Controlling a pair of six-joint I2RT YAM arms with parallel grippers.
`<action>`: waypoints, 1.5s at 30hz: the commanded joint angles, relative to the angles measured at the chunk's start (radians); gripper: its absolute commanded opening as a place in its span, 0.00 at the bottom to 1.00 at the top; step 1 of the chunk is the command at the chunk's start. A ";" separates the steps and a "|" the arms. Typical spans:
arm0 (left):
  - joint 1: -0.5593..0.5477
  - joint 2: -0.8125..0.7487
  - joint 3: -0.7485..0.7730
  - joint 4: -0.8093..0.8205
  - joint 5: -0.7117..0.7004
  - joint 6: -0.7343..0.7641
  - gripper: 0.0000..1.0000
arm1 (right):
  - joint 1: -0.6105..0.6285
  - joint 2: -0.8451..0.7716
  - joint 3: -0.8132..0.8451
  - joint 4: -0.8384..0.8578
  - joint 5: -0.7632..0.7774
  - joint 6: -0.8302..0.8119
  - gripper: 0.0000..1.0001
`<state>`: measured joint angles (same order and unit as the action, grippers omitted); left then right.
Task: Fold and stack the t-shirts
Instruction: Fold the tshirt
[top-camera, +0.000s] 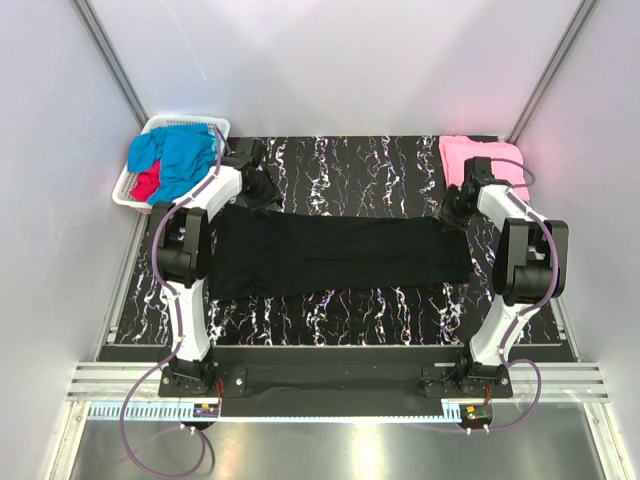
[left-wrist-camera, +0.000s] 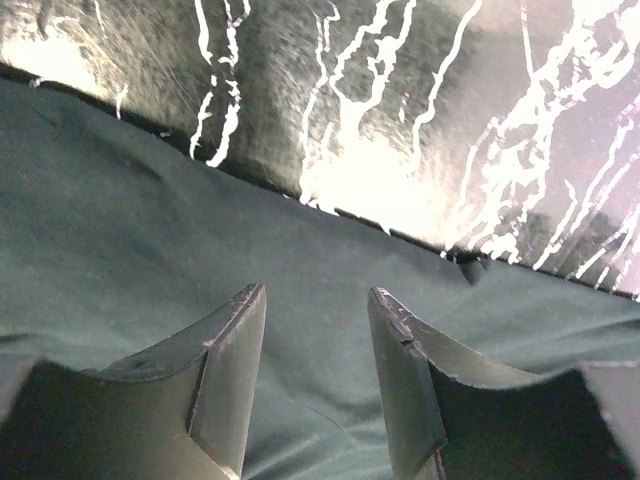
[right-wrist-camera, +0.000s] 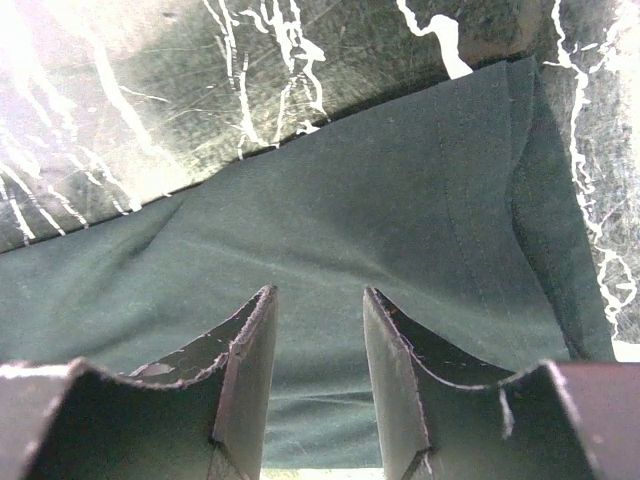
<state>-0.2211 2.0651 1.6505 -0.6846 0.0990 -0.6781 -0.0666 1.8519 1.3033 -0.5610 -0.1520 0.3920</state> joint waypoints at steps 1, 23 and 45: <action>0.009 0.027 0.046 -0.009 0.013 0.018 0.50 | -0.004 0.026 0.047 0.026 -0.005 -0.019 0.47; 0.020 0.127 0.121 -0.092 -0.041 0.008 0.49 | -0.004 0.199 0.188 -0.105 -0.005 -0.039 0.45; 0.074 0.270 0.281 -0.219 -0.048 -0.058 0.48 | -0.004 0.326 0.405 -0.361 0.310 0.022 0.43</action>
<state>-0.1715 2.3077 1.9125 -0.8764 0.0765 -0.7368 -0.0654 2.1540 1.6627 -0.8608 0.0425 0.4004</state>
